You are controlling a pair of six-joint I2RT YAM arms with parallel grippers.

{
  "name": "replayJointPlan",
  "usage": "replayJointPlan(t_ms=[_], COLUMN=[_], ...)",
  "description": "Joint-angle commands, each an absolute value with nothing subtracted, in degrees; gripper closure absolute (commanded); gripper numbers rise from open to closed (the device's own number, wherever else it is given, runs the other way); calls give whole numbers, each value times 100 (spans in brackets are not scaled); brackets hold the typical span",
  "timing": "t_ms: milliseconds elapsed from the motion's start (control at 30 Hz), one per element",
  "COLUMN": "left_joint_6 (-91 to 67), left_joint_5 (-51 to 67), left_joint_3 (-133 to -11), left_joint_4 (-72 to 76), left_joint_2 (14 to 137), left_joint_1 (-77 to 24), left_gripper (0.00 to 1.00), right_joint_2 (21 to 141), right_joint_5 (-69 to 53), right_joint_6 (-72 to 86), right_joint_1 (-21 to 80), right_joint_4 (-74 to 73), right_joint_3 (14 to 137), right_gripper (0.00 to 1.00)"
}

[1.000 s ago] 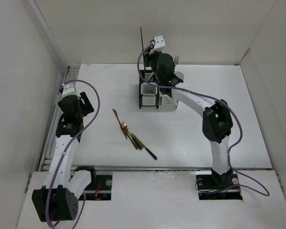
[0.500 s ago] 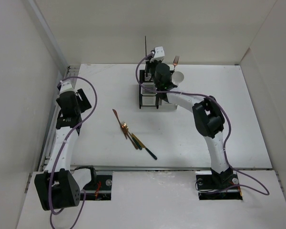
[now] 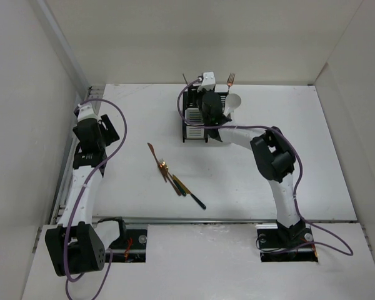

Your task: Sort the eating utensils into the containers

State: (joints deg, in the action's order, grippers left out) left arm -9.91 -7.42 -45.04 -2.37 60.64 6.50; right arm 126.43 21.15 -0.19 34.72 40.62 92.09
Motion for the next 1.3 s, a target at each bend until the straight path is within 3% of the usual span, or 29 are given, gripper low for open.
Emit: replayJointPlan(t_ms=[0, 267, 367, 433, 467, 533, 633, 700, 733, 767, 933, 1267], left_joint_6=[-958, -958, -1080, -1142, -1143, -1204, -1370, -1458, -1537, -1538, -1644, -1644], left_joint_5=[-642, -800, -800, -853, -905, -905, -1010, -1011, -1011, -1011, -1011, -1063], left_joint_3=[-4807, -4869, -4869, -4869, -4808, -4808, -4746, -4685, -4632, -4632, -4579, -4579], left_joint_4=[-35, -307, -491, -623, -763, -913, -1203, -1422, -1493, -1607, -1723, -1775], left_joint_2=[5880, 5310, 5081, 4835, 4764, 4518, 4220, 4105, 3991, 3938, 3648, 3542], left_joint_1=[686, 475, 343, 203, 202, 71, 18, -35, -35, -96, -149, -264], left_gripper=[33, 33, 33, 33, 33, 33, 33, 33, 33, 33, 33, 33], right_joint_2=[11849, 10285, 9494, 9159, 9158, 9254, 9552, 9554, 9554, 9458, 9412, 10230], right_joint_5=[2362, 2637, 1578, 63, -269, -413, -176, -176, -176, -97, 132, 457], right_joint_6=[-35, -1018, -1230, -1152, -1151, -890, -354, -124, 34, 374, 1142, 1468], right_joint_1=[3568, 4183, 4412, 4464, 4561, 4789, 5334, 5789, 5940, 6176, 6451, 6653], right_joint_4=[4438, 4861, 3652, 1721, 1053, -823, -2368, -2496, -2496, -2496, -2496, -2628], right_joint_3=[8949, 7797, 7629, 7777, 7961, 8094, 7999, 7527, 7349, 7174, 6531, 6328], right_gripper=[32, 28, 28, 28, 32, 50, 74, 70, 58, 53, 39, 42])
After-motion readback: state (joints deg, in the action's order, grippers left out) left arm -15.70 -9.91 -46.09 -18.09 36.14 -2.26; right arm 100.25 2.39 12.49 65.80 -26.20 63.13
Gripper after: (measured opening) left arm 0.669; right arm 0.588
